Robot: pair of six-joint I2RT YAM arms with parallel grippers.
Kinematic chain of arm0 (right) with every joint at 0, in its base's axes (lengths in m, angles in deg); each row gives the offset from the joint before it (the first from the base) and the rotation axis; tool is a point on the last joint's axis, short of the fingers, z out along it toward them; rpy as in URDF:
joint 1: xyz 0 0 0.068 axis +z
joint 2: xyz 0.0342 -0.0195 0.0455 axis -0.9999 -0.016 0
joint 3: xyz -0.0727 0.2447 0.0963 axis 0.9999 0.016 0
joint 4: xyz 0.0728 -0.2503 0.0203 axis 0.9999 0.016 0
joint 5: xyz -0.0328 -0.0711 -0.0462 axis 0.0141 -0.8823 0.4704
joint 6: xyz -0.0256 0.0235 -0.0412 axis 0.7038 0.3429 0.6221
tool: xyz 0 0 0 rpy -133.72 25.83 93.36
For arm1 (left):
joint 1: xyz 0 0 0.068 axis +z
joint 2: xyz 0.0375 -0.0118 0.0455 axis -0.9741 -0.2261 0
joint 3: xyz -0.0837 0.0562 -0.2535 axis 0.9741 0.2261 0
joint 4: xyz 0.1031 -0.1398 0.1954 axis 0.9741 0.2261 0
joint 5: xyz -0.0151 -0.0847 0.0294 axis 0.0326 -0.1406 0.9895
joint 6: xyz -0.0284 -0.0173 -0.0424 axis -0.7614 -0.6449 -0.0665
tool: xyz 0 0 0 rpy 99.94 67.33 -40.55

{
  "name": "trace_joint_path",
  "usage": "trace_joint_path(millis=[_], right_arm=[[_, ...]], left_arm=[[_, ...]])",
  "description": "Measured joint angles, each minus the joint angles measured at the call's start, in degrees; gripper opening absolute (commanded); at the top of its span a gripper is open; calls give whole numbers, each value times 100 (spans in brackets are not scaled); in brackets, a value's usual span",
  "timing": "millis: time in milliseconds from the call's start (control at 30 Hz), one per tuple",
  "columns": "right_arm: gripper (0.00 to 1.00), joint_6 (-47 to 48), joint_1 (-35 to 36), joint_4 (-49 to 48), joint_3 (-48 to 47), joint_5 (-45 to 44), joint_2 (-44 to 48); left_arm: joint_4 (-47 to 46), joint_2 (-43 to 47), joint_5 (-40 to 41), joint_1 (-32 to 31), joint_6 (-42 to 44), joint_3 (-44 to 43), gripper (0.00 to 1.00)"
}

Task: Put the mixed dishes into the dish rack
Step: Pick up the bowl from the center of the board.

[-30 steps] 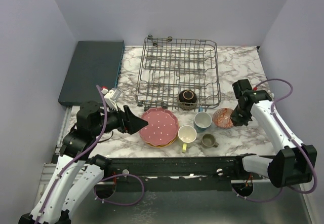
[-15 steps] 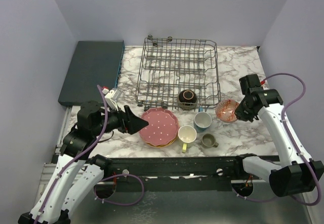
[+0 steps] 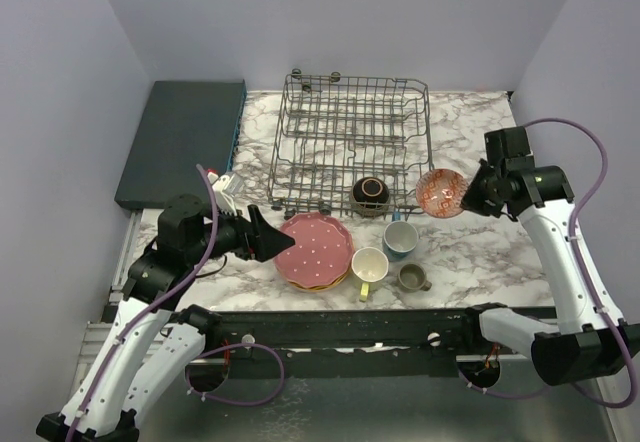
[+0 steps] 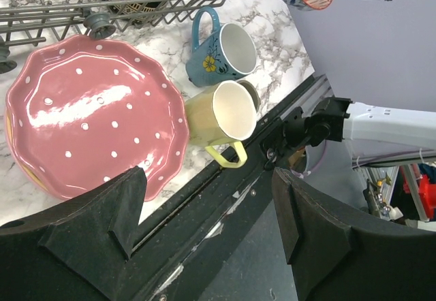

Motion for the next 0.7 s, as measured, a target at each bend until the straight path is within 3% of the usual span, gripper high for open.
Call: trace_joint_path(millis=[367,700], right_arm=[[0,553,142,-732,-304,494,-487],[0,599,1344,-1532,-304,385,-935]], left_arm=[[2,-192,160,0,-31,0,85],[101,-649,361,0,-35,-50,89]])
